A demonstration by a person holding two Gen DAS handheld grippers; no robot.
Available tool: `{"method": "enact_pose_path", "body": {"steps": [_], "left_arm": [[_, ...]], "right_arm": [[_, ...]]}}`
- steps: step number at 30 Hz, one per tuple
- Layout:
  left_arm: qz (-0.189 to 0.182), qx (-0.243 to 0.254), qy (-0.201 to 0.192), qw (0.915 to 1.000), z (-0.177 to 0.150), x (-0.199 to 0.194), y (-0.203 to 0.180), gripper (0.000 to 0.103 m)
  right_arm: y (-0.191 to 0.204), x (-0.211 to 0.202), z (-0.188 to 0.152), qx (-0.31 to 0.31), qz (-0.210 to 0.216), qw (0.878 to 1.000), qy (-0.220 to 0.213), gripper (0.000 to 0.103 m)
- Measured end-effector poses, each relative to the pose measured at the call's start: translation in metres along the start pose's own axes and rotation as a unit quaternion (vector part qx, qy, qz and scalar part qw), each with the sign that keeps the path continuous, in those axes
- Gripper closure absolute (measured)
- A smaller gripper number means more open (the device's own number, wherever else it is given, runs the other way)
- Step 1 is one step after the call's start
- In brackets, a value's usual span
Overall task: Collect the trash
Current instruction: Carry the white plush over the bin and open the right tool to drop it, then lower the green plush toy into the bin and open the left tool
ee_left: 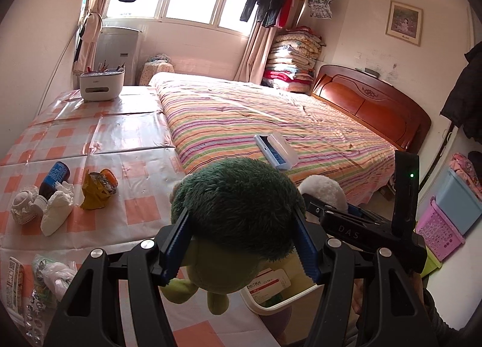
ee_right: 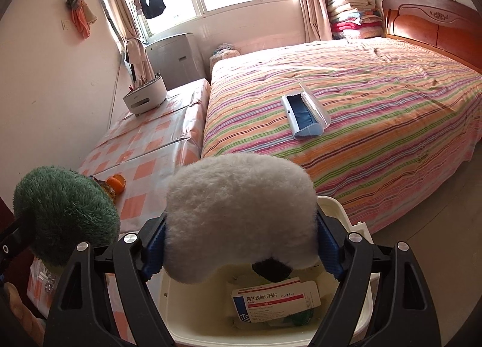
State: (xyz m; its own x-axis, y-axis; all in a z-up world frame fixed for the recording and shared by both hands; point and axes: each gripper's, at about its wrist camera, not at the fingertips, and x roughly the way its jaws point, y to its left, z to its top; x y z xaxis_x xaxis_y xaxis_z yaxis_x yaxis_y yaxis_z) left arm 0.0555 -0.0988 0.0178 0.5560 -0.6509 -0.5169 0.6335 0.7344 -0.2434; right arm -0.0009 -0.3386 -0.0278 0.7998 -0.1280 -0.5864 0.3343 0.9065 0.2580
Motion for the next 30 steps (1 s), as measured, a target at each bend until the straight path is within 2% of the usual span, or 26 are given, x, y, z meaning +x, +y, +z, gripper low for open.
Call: {"method": "enact_pose_path", "body": {"steps": [21,30], "left_arm": [[-0.017,0.006,0.023,0.9996,-0.002,0.022,-0.015,0.042],[-0.02,0.008,0.027,0.9994,-0.003,0.026,-0.016,0.042]], "right_arm": [[-0.027,0.0,-0.004,0.067,0.018,0.998,0.006,0.015],[-0.026,-0.003,-0.003,0.068,0.017,0.997,-0.006,0.008]]}}
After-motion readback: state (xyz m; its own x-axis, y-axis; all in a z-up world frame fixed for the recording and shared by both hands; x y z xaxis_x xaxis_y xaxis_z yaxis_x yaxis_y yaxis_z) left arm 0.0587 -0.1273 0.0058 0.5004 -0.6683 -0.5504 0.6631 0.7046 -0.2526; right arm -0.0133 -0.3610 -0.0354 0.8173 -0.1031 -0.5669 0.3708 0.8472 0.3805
